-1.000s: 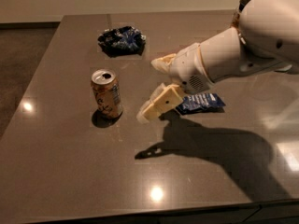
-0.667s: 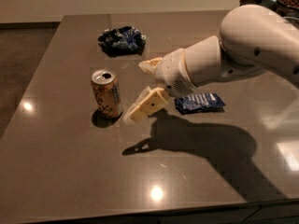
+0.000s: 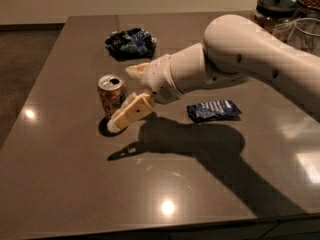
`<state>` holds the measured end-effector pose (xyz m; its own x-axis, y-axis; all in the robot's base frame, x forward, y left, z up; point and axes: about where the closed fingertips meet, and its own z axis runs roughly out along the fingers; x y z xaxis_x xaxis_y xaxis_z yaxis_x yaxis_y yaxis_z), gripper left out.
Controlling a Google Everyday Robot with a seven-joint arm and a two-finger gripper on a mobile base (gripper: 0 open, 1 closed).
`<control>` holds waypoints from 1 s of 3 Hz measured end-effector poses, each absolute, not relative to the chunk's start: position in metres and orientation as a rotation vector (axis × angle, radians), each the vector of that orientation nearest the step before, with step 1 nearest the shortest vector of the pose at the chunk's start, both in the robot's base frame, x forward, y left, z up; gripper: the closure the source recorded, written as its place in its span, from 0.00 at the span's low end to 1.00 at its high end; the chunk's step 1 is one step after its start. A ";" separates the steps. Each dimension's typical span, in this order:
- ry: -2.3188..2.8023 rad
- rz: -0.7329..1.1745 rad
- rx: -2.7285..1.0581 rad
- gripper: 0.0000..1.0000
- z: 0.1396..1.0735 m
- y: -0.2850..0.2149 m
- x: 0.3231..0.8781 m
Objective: Knock orange can over
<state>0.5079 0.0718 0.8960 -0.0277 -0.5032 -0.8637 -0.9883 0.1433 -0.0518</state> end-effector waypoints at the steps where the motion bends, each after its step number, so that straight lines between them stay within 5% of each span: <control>1: 1.617 0.840 -1.474 0.25 0.896 0.099 0.514; 3: 1.612 0.782 -1.550 0.72 0.913 0.104 0.519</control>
Offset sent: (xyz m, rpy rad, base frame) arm 0.0137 0.0398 0.0048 0.0282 0.0153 0.0618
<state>0.5192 0.1044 0.9129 0.0184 -0.5337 -0.8454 -0.9943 0.0787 -0.0713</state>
